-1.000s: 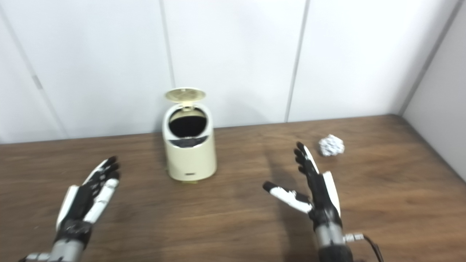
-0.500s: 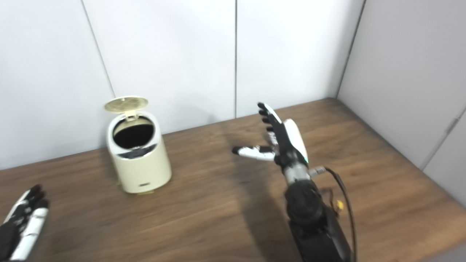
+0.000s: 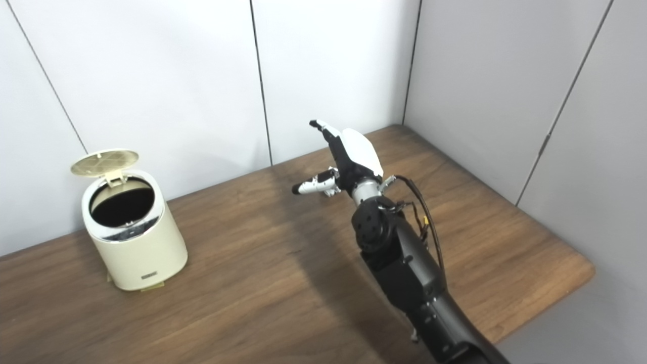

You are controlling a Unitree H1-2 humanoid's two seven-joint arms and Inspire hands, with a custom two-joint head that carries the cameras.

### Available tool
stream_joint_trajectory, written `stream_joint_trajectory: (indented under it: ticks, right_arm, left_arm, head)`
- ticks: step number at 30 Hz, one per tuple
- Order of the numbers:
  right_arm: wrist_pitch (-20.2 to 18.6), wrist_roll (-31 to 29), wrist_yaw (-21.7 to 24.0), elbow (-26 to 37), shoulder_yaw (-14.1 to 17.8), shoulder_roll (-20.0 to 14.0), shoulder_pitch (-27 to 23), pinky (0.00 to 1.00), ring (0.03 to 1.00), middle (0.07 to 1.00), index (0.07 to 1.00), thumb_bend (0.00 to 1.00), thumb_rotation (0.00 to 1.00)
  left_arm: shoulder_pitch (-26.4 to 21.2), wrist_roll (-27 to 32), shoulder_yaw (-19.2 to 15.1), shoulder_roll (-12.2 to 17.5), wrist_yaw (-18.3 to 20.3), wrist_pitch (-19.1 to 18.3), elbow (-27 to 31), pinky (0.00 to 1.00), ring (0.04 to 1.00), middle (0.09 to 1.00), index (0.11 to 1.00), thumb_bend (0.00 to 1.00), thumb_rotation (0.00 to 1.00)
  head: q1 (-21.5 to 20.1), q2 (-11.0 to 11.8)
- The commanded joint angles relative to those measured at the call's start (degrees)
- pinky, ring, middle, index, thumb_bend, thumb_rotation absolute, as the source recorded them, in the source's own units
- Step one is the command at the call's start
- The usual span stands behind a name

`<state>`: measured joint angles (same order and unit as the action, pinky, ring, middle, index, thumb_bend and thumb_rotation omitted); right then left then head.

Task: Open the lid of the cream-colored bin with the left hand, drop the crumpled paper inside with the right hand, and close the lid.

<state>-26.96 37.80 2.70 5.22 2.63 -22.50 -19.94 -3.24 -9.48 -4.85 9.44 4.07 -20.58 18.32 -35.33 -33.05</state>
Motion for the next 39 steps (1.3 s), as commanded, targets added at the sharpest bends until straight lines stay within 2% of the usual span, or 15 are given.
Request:
stream_joint_trajectory:
  ticks: [1,9,14,19,21,22,24,27,28,31,33,34,35,36,39]
  right_arm:
    - [0.05,3.35,2.64,0.49,0.24,-3.64,-3.66,0.87,0.914,0.883,0.857,0.87,0.18]
    - [0.05,11.7,13.4,-3.79,1.04,-6.67,-7.95,0.85,0.912,0.892,0.832,0.91,0.09]
    - [0.04,17.12,20.98,-6.9,0.59,-7.63,-10.59,0.84,0.892,0.881,0.839,0.92,0.1]
    - [0.04,20.12,25.46,-10.7,0.04,-8.08,-13.56,0.74,0.874,0.886,0.83,0.94,0.11]
    - [0.05,20.53,26.8,-12.11,-0.73,-8.45,-14.66,0.73,0.875,0.886,0.83,0.93,0.1]
    - [0.05,20.77,27.3,-13.05,-1.51,-8.69,-15.32,0.69,0.83,0.865,0.819,0.93,0.09]
    - [0.07,20.71,27.39,-14.7,-2.98,-9.01,-16.31,0.66,0.789,0.841,0.803,0.94,0.07]
    - [0.13,20.19,26.4,-18.06,-5.12,-9.3,-17.63,0.7,0.815,0.851,0.793,0.95,0.06]
    - [0.13,19.86,25.88,-19.15,-5.53,-9.23,-17.97,0.68,0.811,0.852,0.79,0.95,0.06]
    - [0.18,18.45,23.88,-21.39,-6.32,-8.88,-18.47,0.56,0.72,0.786,0.779,0.96,0.05]
    - [0.28,17.54,22.54,-21.96,-7.15,-8.86,-18.42,0.41,0.551,0.643,0.765,0.96,0.04]
    - [0.38,17.47,22.1,-22.11,-7.97,-9.04,-18.33,0.38,0.513,0.612,0.76,0.95,0.04]
    - [0.4,17.39,21.81,-22.2,-8.62,-9.22,-18.28,0.38,0.52,0.614,0.759,0.95,0.05]
    - [0.3,17.35,21.6,-22.75,-9.12,-9.16,-18.31,0.47,0.603,0.679,0.761,0.94,0.05]
    - [0.14,17.04,20.9,-24.01,-10.13,-8.97,-18.36,0.56,0.687,0.75,0.764,0.94,0.05]
  left_arm:
    - [-1.79,-0.31,0.0,0.79,-0.65,1.07,1.94,0.84,0.897,0.888,0.932,0.52,0.73]
    - [-1.53,0.63,0.21,0.5,-0.34,1.94,2.22,0.8,0.878,0.877,0.928,0.54,0.72]
    - [-1.45,1.38,0.12,0.16,-0.26,1.3,2.8,0.8,0.877,0.879,0.927,0.52,0.7]
    - [-1.34,1.01,0.59,0.24,-0.17,0.73,3.99,0.81,0.885,0.888,0.93,0.51,0.71]
    - [-1.41,1.31,0.5,0.13,-0.23,0.49,4.09,0.82,0.887,0.891,0.932,0.51,0.72]
    - [-1.5,1.42,0.48,0.04,-0.28,0.41,4.1,0.82,0.885,0.889,0.93,0.51,0.72]
    - [-1.68,1.29,0.62,-0.08,-0.38,0.29,4.13,0.82,0.881,0.886,0.927,0.52,0.72]
    - [-1.84,0.59,1.23,-0.29,-0.43,-0.39,4.68,0.81,0.883,0.891,0.927,0.52,0.72]
    - [-1.84,0.29,1.48,-0.39,-0.47,-0.68,4.96,0.81,0.884,0.892,0.927,0.52,0.72]
    - [-1.81,-0.43,2.03,-0.67,-0.62,-1.36,5.62,0.82,0.888,0.899,0.93,0.54,0.73]
    - [-1.83,-0.71,2.23,-0.72,-0.6,-1.68,5.92,0.83,0.89,0.902,0.934,0.53,0.73]
    - [-1.83,-0.76,2.24,-0.84,-0.67,-1.89,6.11,0.83,0.891,0.903,0.936,0.52,0.73]
    - [-1.82,-0.78,2.23,-0.93,-0.73,-2.04,6.24,0.84,0.894,0.904,0.942,0.5,0.72]
    - [-1.74,-0.59,2.15,-1.16,-0.83,-2.15,6.45,0.86,0.902,0.908,0.956,0.49,0.71]
    - [-1.55,0.04,1.87,-1.8,-0.99,-2.13,6.77,0.89,0.916,0.914,0.974,0.47,0.69]
  head:
    - [0.32,-0.26]
    - [1.69,-0.88]
    - [1.94,-1.19]
    - [2.04,-1.43]
    - [2.04,-1.5]
    - [2.04,-1.61]
    - [2.05,-1.68]
    - [2.33,-1.84]
    - [2.58,-1.85]
    - [3.43,-1.95]
    - [3.7,-1.99]
    - [3.79,-2.01]
    - [3.79,-2.01]
    - [3.95,-2.04]
    - [4.19,-2.11]
